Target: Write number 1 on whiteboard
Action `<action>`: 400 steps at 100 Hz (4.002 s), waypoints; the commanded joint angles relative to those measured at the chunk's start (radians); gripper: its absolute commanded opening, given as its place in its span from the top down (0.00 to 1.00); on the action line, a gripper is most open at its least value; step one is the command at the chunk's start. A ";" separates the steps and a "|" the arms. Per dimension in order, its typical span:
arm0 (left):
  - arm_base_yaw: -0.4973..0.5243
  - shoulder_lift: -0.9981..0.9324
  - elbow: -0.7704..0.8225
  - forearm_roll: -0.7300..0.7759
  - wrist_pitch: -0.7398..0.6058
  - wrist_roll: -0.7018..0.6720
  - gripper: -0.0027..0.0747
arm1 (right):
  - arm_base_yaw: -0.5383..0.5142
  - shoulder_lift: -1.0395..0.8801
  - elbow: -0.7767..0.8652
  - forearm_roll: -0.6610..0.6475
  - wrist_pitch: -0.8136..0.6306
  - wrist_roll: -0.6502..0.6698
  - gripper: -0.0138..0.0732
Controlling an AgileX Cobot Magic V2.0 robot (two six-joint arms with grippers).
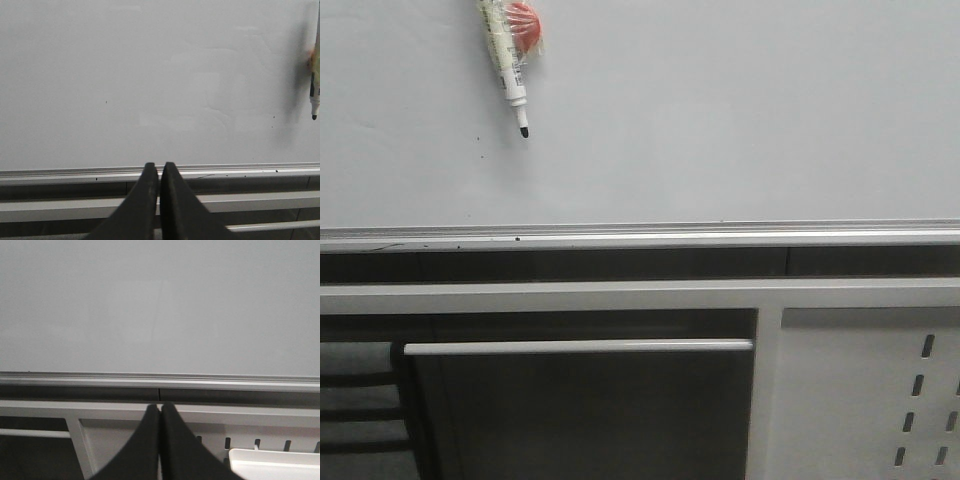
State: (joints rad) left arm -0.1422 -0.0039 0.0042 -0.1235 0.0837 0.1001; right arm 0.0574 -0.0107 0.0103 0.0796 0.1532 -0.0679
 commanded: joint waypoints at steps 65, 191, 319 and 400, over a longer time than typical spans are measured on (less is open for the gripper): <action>0.003 0.009 -0.093 -0.596 -0.021 -0.002 0.99 | -0.010 0.019 -0.102 0.628 0.071 -0.004 0.89; 0.003 1.110 -0.622 -1.654 0.898 1.435 0.43 | -0.008 0.615 -0.544 0.465 0.278 -0.278 0.36; -0.576 0.838 -0.602 -1.557 -0.501 1.418 0.99 | -0.008 0.623 -0.544 0.484 0.248 -0.279 0.36; -0.804 1.185 -0.797 -1.251 -0.598 1.069 0.49 | -0.008 0.623 -0.544 0.484 0.248 -0.279 0.36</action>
State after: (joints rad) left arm -0.9402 1.1746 -0.7464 -1.4261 -0.5017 1.2224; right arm 0.0559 0.6046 -0.4986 0.5462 0.4674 -0.3389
